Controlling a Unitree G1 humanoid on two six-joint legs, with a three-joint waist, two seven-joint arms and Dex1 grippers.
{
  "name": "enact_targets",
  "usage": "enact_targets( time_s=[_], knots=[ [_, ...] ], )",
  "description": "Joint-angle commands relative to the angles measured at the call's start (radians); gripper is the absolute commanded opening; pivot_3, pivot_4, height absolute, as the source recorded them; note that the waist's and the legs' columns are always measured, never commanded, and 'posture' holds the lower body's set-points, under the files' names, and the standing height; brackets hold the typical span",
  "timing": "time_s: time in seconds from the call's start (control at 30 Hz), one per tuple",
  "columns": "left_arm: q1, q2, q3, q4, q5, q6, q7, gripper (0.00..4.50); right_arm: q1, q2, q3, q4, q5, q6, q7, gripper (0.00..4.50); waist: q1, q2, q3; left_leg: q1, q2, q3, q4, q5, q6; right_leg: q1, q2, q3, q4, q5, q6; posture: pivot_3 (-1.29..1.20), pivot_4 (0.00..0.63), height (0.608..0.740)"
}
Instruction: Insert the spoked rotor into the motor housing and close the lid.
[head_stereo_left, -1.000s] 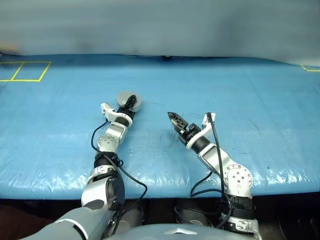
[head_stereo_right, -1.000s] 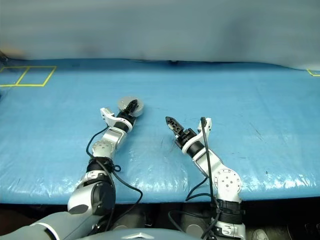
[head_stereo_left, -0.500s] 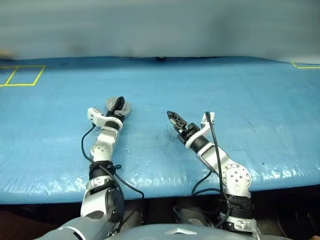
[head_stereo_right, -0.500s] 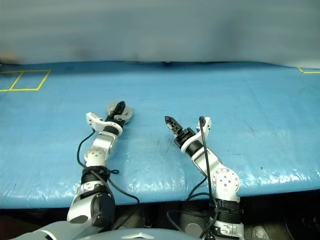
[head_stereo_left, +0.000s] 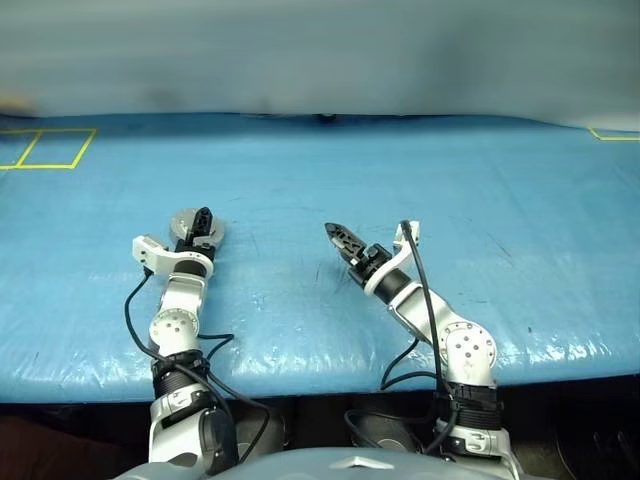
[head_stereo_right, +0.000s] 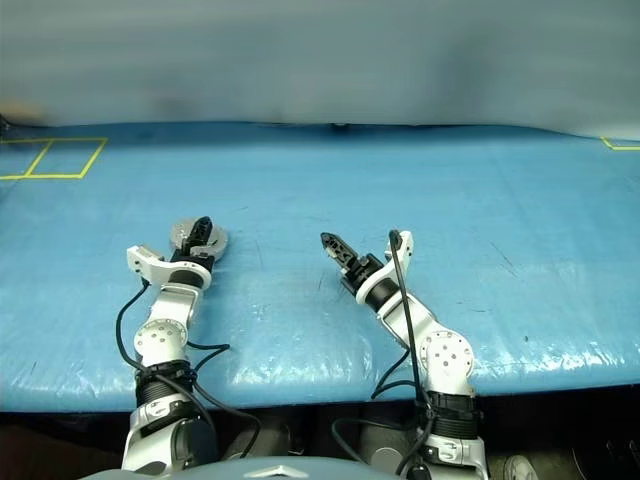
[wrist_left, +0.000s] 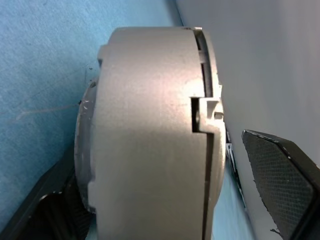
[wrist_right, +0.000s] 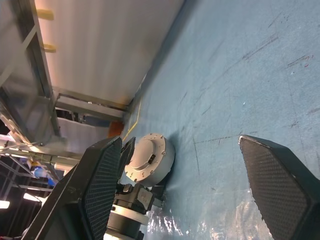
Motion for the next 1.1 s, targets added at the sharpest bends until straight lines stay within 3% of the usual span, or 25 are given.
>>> enact_targets(
  time_s=[0.03,0.13,0.3,0.4,0.53,0.7,0.87,1.1],
  knots=[
    [-0.027,-0.017,-0.002,-0.002,-0.071,0.038,-0.033,4.49,-0.015,0.003,0.005,-0.019,-0.004,0.001,0.014,3.90,0.006,0.000,0.000,0.000,0.000,0.000,0.000,0.000,0.000,0.000,0.000,0.000,0.000,0.000,0.000,0.00,0.150,0.740],
    [-0.085,-0.040,0.015,0.069,-0.124,0.053,-0.061,4.49,-0.015,0.006,0.004,-0.018,-0.011,-0.001,0.016,3.90,0.021,-0.001,0.000,-0.001,-0.001,0.000,0.001,0.000,0.000,0.000,-0.001,0.000,0.000,0.000,0.000,0.00,0.150,0.740],
    [-0.189,-0.046,0.001,0.217,-0.099,0.046,-0.104,4.49,-0.014,0.008,0.000,-0.021,-0.020,-0.003,0.016,3.90,0.031,-0.001,0.000,-0.003,-0.001,-0.002,0.005,0.000,0.000,0.001,-0.001,-0.003,-0.001,0.001,0.002,0.00,0.150,0.740],
    [-0.240,-0.046,-0.001,0.288,-0.081,0.040,-0.129,3.90,-0.011,0.009,-0.006,-0.026,-0.022,-0.006,0.012,3.90,0.031,-0.001,0.001,-0.003,-0.002,-0.002,0.005,0.000,0.001,0.001,-0.001,-0.003,-0.001,0.001,0.002,0.00,0.150,0.740],
    [-0.347,-0.034,0.005,0.433,-0.042,0.011,-0.125,2.65,-0.003,0.009,-0.013,-0.034,-0.024,-0.010,0.006,3.90,0.028,-0.001,0.001,-0.004,-0.002,-0.002,0.005,0.000,0.002,-0.001,-0.001,-0.003,0.000,0.002,0.002,0.00,0.150,0.740],
    [-0.415,-0.016,-0.007,0.522,0.018,-0.005,-0.133,2.64,0.004,0.010,-0.013,-0.040,-0.026,-0.012,0.003,3.90,0.016,-0.001,0.001,-0.005,-0.002,-0.001,0.005,0.001,0.004,-0.001,-0.001,-0.002,0.000,0.002,0.002,0.00,0.150,0.740],
    [-0.386,-0.028,0.006,0.519,0.033,0.023,-0.112,2.64,0.012,0.015,-0.013,-0.047,-0.032,-0.018,0.005,3.90,0.011,-0.001,0.001,-0.005,-0.002,-0.001,0.004,0.001,0.005,-0.001,-0.001,-0.001,0.000,0.002,0.002,0.00,0.150,0.740],
    [-0.264,-0.099,0.044,0.340,-0.128,0.183,-0.183,2.64,0.012,0.018,-0.005,-0.040,-0.051,-0.015,0.011,3.90,0.010,-0.001,0.001,-0.004,-0.002,-0.001,0.004,0.000,0.007,-0.001,-0.001,0.000,0.000,0.002,0.002,0.00,0.150,0.740]
  ],
)
